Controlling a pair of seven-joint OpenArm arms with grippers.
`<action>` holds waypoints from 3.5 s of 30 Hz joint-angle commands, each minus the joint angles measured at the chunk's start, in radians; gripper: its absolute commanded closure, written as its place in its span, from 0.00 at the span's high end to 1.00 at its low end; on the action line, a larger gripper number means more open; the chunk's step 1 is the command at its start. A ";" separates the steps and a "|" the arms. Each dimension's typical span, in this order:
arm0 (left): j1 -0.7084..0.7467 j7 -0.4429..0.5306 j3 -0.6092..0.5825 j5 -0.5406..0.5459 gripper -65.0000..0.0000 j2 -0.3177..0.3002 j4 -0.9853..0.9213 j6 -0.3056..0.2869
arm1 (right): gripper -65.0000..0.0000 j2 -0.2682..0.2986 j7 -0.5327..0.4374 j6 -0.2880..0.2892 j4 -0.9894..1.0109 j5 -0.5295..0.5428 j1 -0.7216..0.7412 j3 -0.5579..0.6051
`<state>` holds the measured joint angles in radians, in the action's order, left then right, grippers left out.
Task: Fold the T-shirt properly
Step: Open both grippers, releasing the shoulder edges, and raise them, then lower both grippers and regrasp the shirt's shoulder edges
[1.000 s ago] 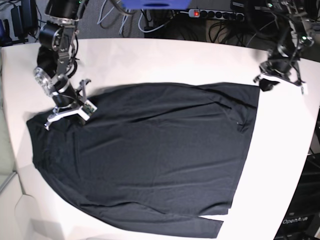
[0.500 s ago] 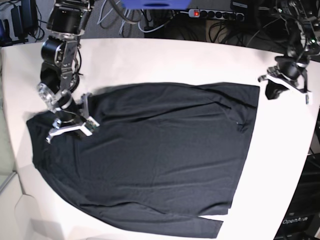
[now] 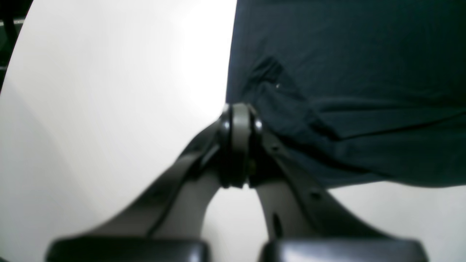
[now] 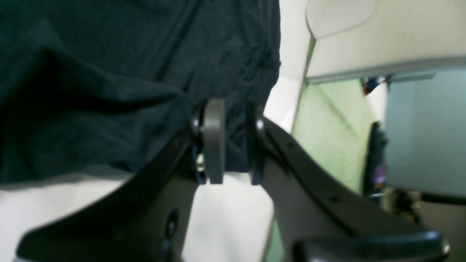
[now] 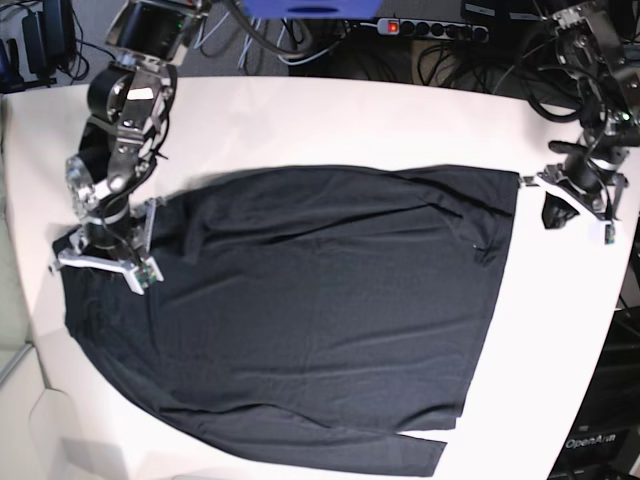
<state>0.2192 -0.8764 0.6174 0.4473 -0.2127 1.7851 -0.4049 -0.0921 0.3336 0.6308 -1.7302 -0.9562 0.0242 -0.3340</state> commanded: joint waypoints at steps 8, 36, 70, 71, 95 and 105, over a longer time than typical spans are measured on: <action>0.001 0.020 0.005 0.015 0.00 0.080 -0.003 -0.001 | 0.00 -0.027 -0.015 -0.018 -0.014 0.049 -0.059 -0.001; 0.079 -0.112 0.016 0.015 0.00 0.126 -0.063 -0.004 | 0.01 0.015 -0.248 -0.012 0.144 0.162 -0.194 -0.087; 0.026 -0.112 0.006 0.015 0.36 0.062 -0.083 -0.006 | 0.38 -0.065 0.250 0.067 -0.190 0.725 -0.174 -0.228; 0.018 -0.112 0.006 0.015 0.36 0.060 -0.083 -0.006 | 0.39 -0.065 0.293 0.067 -0.192 0.742 -0.168 -0.239; -0.020 -0.114 0.008 0.015 0.36 0.055 -0.084 -0.006 | 0.45 -0.065 0.944 0.067 -0.187 0.949 0.036 -0.274; -0.017 -0.112 0.008 0.015 0.36 0.043 -0.084 -0.006 | 0.50 -0.065 0.936 0.067 0.009 1.118 0.050 -0.281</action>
<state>0.2070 -1.0061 0.6209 0.4519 -0.1577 1.6829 -0.4080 -0.1627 1.2819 0.7029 -1.7023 0.1505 0.0601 -0.6163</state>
